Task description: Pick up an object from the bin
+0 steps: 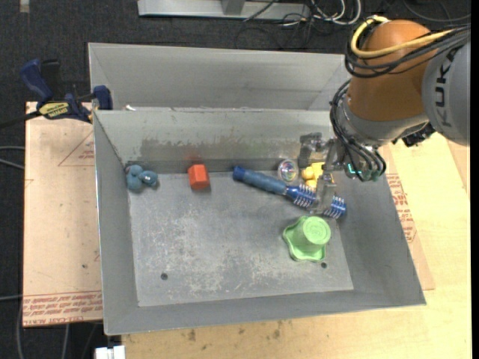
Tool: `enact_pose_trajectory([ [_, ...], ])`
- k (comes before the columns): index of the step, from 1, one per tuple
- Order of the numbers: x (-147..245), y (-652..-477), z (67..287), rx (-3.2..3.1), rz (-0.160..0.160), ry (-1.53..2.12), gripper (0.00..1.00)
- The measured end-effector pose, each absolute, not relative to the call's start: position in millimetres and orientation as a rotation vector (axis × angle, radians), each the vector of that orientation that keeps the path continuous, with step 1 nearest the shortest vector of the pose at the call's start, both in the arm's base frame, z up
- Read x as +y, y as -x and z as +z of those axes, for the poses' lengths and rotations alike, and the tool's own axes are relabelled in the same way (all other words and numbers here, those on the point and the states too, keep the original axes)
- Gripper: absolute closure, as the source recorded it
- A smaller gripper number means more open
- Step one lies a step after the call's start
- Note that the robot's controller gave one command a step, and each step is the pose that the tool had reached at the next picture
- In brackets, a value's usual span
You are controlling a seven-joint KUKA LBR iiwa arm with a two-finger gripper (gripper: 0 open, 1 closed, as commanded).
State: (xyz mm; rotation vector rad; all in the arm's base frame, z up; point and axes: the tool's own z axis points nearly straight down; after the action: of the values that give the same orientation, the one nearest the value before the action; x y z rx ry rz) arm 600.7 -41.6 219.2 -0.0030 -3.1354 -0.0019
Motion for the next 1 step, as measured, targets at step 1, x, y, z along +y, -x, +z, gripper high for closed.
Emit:
enact_pose_trajectory([
  [1,-54.4,-649.0,65.1,-3.135,-0.002,-0.165,0.00],
])
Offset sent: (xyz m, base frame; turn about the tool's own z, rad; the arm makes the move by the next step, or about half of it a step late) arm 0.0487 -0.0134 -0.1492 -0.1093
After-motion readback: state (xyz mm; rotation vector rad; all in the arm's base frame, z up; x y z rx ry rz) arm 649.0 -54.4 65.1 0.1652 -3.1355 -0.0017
